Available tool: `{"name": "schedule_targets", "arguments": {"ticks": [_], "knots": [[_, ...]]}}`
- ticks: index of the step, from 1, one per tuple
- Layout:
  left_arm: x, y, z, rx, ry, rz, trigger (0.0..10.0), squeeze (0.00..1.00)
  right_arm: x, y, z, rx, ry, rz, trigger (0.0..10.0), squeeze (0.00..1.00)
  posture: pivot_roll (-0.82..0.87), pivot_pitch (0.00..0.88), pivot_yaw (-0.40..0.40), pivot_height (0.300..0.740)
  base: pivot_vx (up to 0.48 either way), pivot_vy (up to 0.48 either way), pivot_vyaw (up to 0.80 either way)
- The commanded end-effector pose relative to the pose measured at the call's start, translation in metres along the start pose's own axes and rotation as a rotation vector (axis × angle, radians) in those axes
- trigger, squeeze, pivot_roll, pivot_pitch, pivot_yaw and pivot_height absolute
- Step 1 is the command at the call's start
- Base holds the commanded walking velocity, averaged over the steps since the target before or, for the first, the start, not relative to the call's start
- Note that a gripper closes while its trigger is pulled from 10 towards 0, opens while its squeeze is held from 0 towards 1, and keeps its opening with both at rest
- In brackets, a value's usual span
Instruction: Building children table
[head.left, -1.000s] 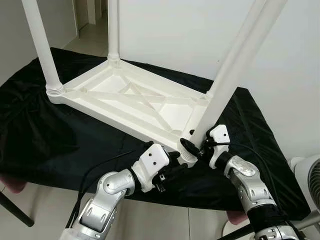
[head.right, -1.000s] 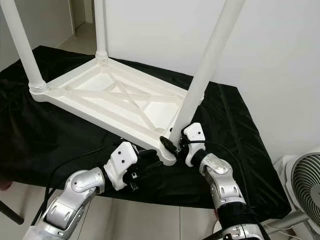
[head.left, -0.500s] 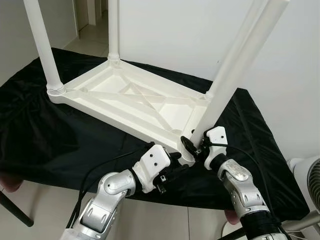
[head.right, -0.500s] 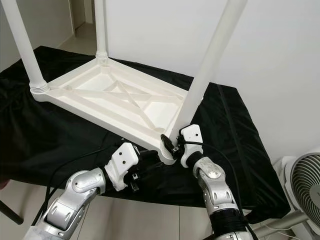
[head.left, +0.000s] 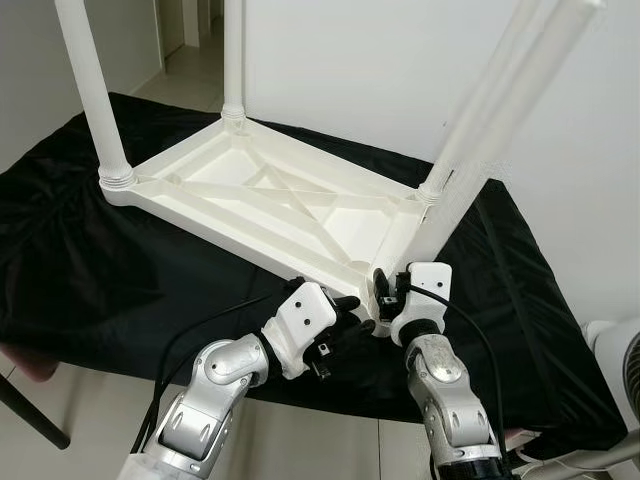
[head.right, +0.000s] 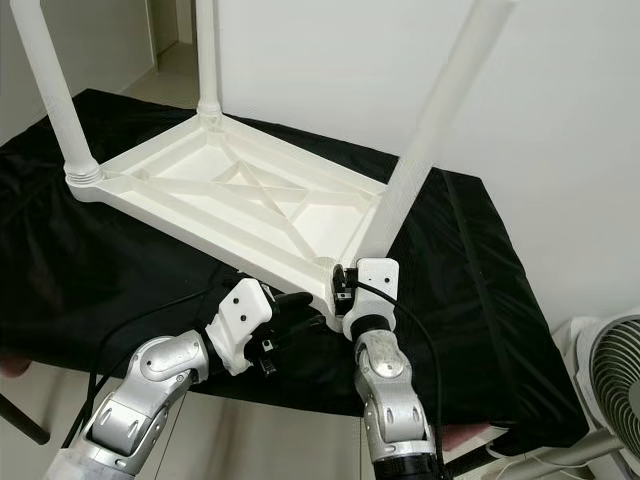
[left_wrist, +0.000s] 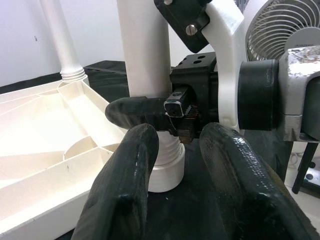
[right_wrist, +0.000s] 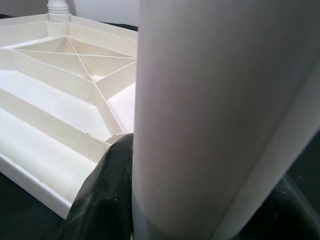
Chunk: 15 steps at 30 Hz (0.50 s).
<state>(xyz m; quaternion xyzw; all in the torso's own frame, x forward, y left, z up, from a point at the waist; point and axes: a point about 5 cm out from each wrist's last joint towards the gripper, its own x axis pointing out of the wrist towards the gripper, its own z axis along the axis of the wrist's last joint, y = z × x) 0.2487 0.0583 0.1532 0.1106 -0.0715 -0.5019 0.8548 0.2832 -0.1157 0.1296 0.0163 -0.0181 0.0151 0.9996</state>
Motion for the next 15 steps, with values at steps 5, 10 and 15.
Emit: {"name": "schedule_targets", "arguments": {"ticks": [5, 10, 15], "knots": [[0.004, 0.001, 0.0, 0.001, -0.003, 0.045, 10.0, 0.0, -0.003, -0.006, -0.009, 0.006, 0.068, -0.068, 10.0, 0.47, 0.01, 0.0, -0.16, 0.74, 0.0, 0.0, 0.0], [0.005, 0.001, 0.0, 0.003, -0.006, 0.046, 10.0, 0.0, -0.002, -0.005, 0.0, 0.044, 0.013, -0.021, 10.0, 1.0, 0.01, 0.0, -0.158, 0.74, 0.0, 0.0, 0.0], [0.004, 0.0, 0.001, 0.001, -0.006, 0.049, 10.0, 0.0, 0.002, -0.015, 0.007, 0.022, -0.027, 0.124, 10.0, 1.0, 0.01, 0.0, -0.153, 0.74, 0.0, 0.0, 0.0]]}}
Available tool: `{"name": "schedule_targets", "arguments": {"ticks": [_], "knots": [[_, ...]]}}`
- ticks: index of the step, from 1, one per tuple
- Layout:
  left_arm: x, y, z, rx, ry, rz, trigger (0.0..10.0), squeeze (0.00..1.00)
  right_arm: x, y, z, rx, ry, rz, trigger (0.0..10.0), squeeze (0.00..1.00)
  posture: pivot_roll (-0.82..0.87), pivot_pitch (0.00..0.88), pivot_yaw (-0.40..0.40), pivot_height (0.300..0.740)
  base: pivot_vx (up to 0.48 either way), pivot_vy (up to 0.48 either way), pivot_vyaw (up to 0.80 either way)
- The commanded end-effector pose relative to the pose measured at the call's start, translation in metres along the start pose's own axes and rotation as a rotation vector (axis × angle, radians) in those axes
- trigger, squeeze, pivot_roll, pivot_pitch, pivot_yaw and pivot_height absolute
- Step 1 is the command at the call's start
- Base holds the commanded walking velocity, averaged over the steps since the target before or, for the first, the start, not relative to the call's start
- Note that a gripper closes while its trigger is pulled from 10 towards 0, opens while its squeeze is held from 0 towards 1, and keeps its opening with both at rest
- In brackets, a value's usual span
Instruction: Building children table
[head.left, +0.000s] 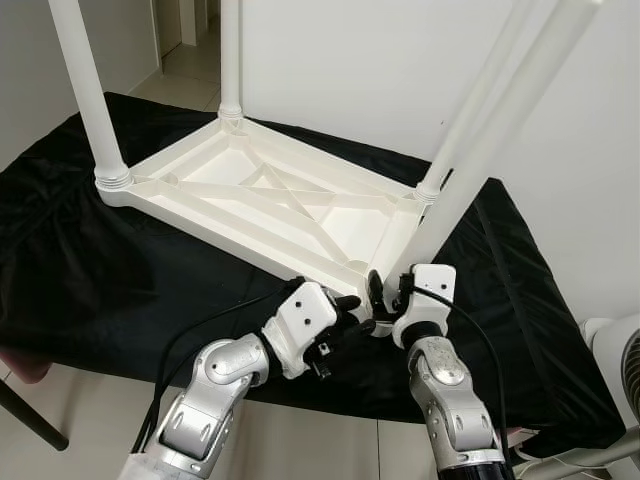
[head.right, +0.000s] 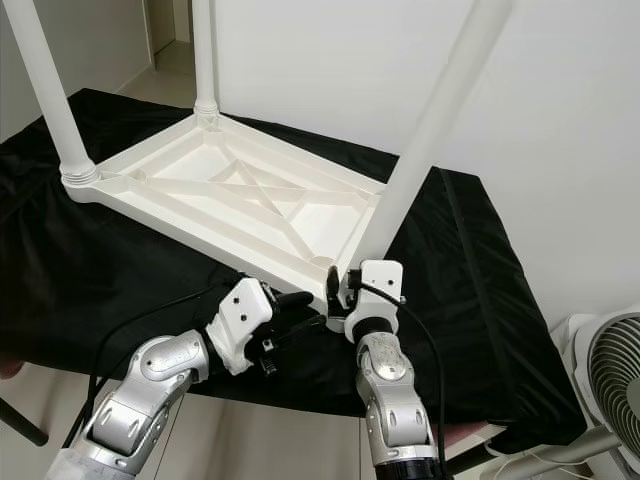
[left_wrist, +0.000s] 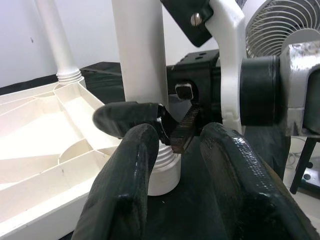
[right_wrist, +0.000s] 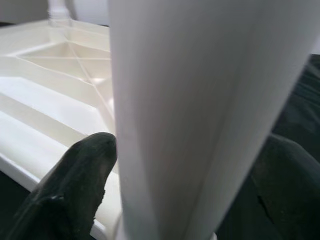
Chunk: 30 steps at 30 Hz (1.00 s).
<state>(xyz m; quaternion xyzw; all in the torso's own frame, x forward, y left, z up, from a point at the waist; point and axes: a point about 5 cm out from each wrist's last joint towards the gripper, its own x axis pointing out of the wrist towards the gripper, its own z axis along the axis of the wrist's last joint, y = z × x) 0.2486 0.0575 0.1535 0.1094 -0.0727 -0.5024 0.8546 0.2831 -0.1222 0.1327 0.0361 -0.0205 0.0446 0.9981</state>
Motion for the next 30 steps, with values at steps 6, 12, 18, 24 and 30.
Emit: {"name": "schedule_targets", "arguments": {"ticks": [6, 12, 18, 24, 30], "knots": [[0.005, 0.0, 0.0, -0.001, -0.005, 0.05, 10.0, 0.0, 0.007, -0.023, -0.003, -0.103, 0.047, 0.332, 10.0, 0.0, 0.01, 0.0, -0.151, 0.74, 0.0, 0.0, 0.0], [0.005, 0.002, 0.002, 0.005, -0.007, 0.054, 10.0, 0.0, 0.007, -0.022, -0.014, -0.135, 0.134, 0.588, 10.0, 0.0, 0.02, 0.0, -0.146, 0.74, 0.0, 0.0, 0.0], [0.005, 0.003, 0.002, 0.004, -0.007, 0.059, 10.0, 0.0, 0.016, -0.019, -0.011, -0.169, 0.104, 0.654, 10.0, 0.0, 0.02, 0.0, -0.147, 0.74, 0.0, 0.0, 0.0], [0.006, 0.003, 0.003, 0.005, -0.008, 0.06, 10.0, 0.0, 0.028, -0.022, -0.005, -0.184, 0.085, 0.711, 10.0, 0.0, 0.03, 0.0, -0.148, 0.74, 0.0, 0.0, 0.0], [0.005, 0.001, 0.001, 0.002, -0.001, 0.057, 10.0, 0.0, 0.028, -0.025, -0.009, -0.164, 0.108, 0.732, 0.0, 0.0, 0.03, 0.0, -0.152, 0.74, 0.0, 0.0, 0.0]]}}
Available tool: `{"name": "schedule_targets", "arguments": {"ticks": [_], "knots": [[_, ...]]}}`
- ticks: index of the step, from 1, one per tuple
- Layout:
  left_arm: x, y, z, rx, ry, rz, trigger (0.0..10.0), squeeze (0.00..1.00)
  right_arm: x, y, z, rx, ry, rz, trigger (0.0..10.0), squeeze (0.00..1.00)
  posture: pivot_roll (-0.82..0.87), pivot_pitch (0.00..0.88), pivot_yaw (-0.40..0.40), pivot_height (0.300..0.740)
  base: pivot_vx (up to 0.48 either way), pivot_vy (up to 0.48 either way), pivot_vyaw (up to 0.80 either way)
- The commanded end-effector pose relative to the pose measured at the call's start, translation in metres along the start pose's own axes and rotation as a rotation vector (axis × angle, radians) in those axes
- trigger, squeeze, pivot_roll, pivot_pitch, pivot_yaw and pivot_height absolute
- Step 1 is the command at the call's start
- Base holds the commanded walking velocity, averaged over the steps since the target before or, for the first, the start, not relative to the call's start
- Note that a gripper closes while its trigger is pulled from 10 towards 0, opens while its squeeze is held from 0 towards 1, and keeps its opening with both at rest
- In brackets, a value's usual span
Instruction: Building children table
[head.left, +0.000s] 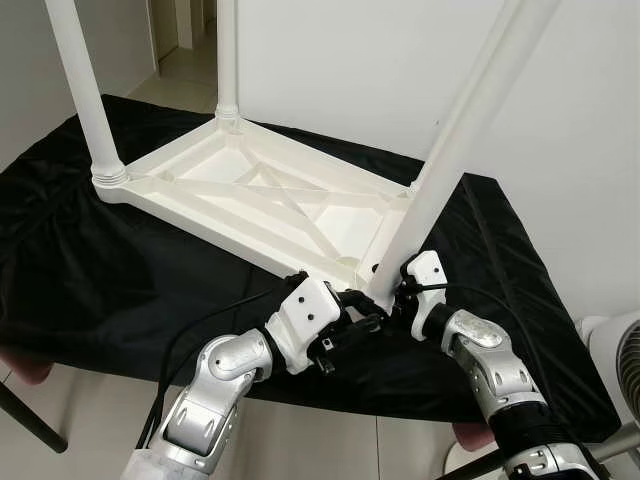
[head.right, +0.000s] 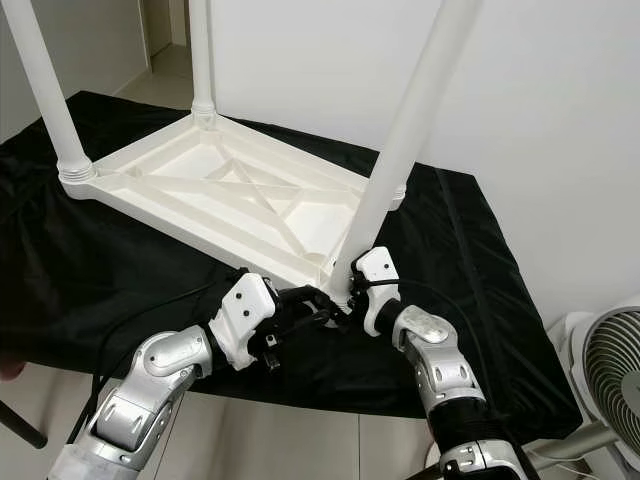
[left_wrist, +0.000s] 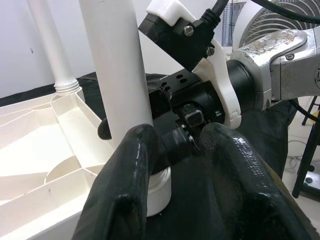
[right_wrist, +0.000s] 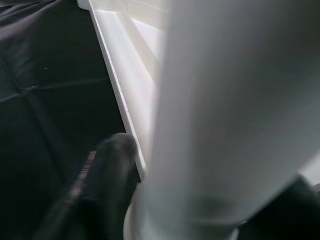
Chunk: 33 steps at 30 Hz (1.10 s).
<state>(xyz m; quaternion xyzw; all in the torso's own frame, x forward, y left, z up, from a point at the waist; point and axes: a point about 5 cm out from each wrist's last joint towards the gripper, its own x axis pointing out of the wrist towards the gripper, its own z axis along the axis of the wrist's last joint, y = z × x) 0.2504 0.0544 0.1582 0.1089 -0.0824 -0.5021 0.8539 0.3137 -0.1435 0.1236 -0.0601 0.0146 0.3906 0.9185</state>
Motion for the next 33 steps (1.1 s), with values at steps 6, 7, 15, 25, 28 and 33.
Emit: {"name": "schedule_targets", "arguments": {"ticks": [6, 7, 15, 25, 28, 33], "knots": [[-0.001, -0.003, -0.01, -0.003, 0.043, 0.047, 10.0, 0.0, -0.003, 0.0, -0.006, 0.039, 0.006, 0.008, 0.0, 0.0, 0.02, 0.0, -0.153, 0.74, 0.0, 0.0, 0.0], [-0.002, -0.004, -0.013, -0.001, 0.054, 0.045, 10.0, 0.0, -0.005, -0.001, -0.007, 0.045, 0.002, -0.004, 0.0, 0.0, 0.01, 0.0, -0.152, 0.74, 0.0, 0.0, 0.0], [-0.003, -0.005, -0.017, 0.0, 0.071, 0.039, 10.0, 0.0, -0.01, -0.002, -0.007, 0.054, -0.015, -0.056, 10.0, 0.0, 0.01, 0.0, -0.151, 0.74, 0.0, 0.0, 0.0], [-0.004, -0.001, -0.019, -0.044, 0.069, 0.038, 10.0, 1.0, -0.015, 0.006, 0.0, 0.066, -0.084, -0.297, 10.0, 0.0, 0.0, 0.0, -0.153, 0.74, 0.0, 0.0, 0.0], [-0.006, 0.0, -0.017, -0.061, 0.057, 0.021, 10.0, 1.0, -0.017, 0.012, 0.004, 0.075, -0.108, -0.388, 10.0, 0.0, 0.0, 0.0, -0.152, 0.74, 0.0, 0.0, 0.0], [-0.008, 0.001, -0.018, -0.046, 0.068, 0.019, 10.0, 1.0, -0.02, 0.019, 0.003, 0.105, -0.099, -0.519, 10.0, 0.0, 0.0, 0.0, -0.151, 0.74, 0.0, 0.0, 0.0]]}}
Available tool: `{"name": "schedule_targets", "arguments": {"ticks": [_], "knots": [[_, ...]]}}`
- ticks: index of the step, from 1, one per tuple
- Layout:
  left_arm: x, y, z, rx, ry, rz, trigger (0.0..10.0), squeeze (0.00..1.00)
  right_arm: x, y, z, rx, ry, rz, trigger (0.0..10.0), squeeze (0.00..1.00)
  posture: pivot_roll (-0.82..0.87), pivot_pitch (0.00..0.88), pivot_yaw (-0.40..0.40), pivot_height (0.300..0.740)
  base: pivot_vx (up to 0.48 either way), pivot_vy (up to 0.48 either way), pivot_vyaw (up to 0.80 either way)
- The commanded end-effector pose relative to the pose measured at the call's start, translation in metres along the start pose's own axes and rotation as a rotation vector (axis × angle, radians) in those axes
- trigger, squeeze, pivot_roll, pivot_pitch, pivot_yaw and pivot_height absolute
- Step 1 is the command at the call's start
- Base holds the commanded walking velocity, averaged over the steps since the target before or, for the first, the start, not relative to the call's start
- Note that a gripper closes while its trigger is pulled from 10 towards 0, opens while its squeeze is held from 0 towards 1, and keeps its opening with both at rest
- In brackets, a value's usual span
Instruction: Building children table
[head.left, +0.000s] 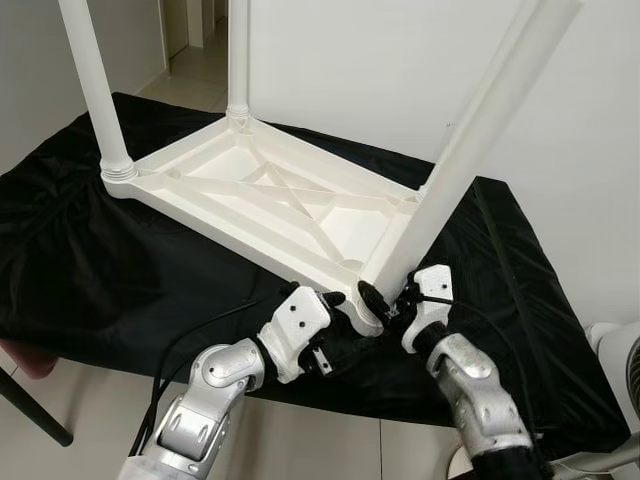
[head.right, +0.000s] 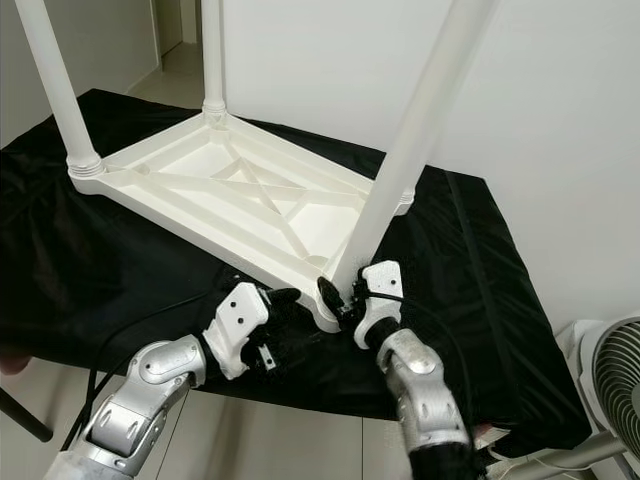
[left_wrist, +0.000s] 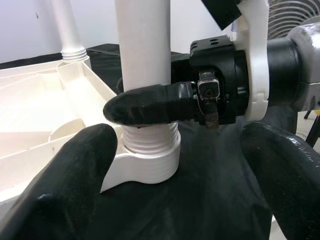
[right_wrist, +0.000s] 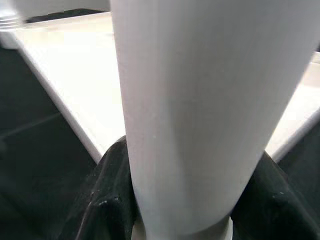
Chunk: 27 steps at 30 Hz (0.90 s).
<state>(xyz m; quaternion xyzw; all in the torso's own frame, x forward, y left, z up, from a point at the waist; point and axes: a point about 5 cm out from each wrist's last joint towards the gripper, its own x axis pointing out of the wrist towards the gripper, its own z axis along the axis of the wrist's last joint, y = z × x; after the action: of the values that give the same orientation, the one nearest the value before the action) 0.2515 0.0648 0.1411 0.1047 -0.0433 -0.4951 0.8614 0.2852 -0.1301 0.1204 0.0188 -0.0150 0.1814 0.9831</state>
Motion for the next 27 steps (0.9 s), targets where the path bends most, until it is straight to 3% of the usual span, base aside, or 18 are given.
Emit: {"name": "schedule_targets", "arguments": {"ticks": [1, 4, 7, 8, 9, 10, 15, 16, 17, 18, 24, 25, 27], "knots": [[0.001, 0.001, -0.001, 0.004, 0.01, 0.018, 10.0, 1.0, -0.006, -0.014, 0.006, -0.018, -0.015, -0.129, 10.0, 0.0, 0.0, 0.0, -0.152, 0.74, 0.0, 0.0, 0.0], [0.001, 0.001, -0.002, 0.027, 0.017, 0.024, 10.0, 1.0, -0.009, -0.013, 0.005, -0.037, -0.003, -0.257, 10.0, 0.0, 0.0, 0.0, -0.155, 0.74, 0.0, 0.0, 0.0], [0.001, 0.001, -0.002, 0.027, 0.017, 0.024, 10.0, 1.0, -0.009, -0.013, 0.005, -0.037, -0.003, -0.257, 10.0, 0.0, 0.0, 0.0, -0.155, 0.74, 0.0, 0.0, 0.0], [0.0, 0.0, -0.002, 0.034, 0.018, 0.021, 10.0, 0.34, -0.011, -0.009, 0.005, -0.04, 0.0, -0.318, 10.0, 0.0, 0.0, 0.0, -0.156, 0.74, 0.0, 0.0, 0.0], [0.0, 0.0, -0.002, 0.034, 0.018, 0.021, 10.0, 0.34, -0.011, -0.009, 0.005, -0.04, 0.0, -0.318, 10.0, 0.0, 0.0, 0.0, -0.156, 0.74, 0.0, 0.0, 0.0], [0.0, -0.003, -0.001, 0.044, 0.011, 0.015, 10.0, 0.0, -0.013, 0.003, 0.006, -0.031, -0.002, -0.38, 10.0, 0.0, 0.0, 0.002, -0.159, 0.74, 0.0, 0.0, 0.0], [0.001, -0.004, 0.0, 0.042, 0.003, 0.009, 10.0, 0.0, -0.011, 0.012, 0.007, -0.024, -0.002, -0.337, 10.0, 0.0, -0.01, 0.0, -0.156, 0.74, 0.0, 0.0, 0.0], [0.002, -0.005, 0.0, 0.042, 0.003, 0.004, 10.0, 0.0, -0.01, 0.015, 0.008, -0.012, -0.005, -0.307, 10.0, 0.5, -0.01, 0.0, -0.159, 0.74, 0.0, 0.0, 0.0], [0.002, -0.005, 0.0, 0.042, 0.003, 0.004, 10.0, 0.0, -0.01, 0.015, 0.008, -0.012, -0.005, -0.307, 10.0, 0.5, -0.01, 0.0, -0.159, 0.74, 0.0, 0.0, 0.0], [0.002, -0.005, 0.001, 0.051, 0.004, 0.002, 10.0, 0.0, -0.01, 0.017, 0.009, -0.003, -0.009, -0.281, 10.0, 1.0, -0.01, 0.0, -0.159, 0.74, 0.0, 0.0, 0.0], [0.002, -0.006, 0.001, 0.047, 0.003, -0.001, 10.0, 0.0, -0.012, 0.01, 0.017, -0.017, -0.035, -0.203, 10.0, 1.0, -0.01, 0.0, -0.155, 0.74, 0.0, 0.0, 0.0], [0.002, -0.007, 0.001, 0.047, 0.004, -0.002, 10.0, 0.0, -0.012, 0.007, 0.018, -0.027, -0.031, -0.185, 10.0, 0.12, -0.01, 0.0, -0.155, 0.74, 0.0, 0.0, 0.0], [0.002, -0.007, 0.001, 0.048, 0.004, -0.004, 10.0, 0.0, -0.012, 0.006, 0.018, -0.023, -0.023, -0.152, 10.0, 0.12, -0.01, 0.0, -0.154, 0.74, 0.0, 0.0, 0.0]]}}
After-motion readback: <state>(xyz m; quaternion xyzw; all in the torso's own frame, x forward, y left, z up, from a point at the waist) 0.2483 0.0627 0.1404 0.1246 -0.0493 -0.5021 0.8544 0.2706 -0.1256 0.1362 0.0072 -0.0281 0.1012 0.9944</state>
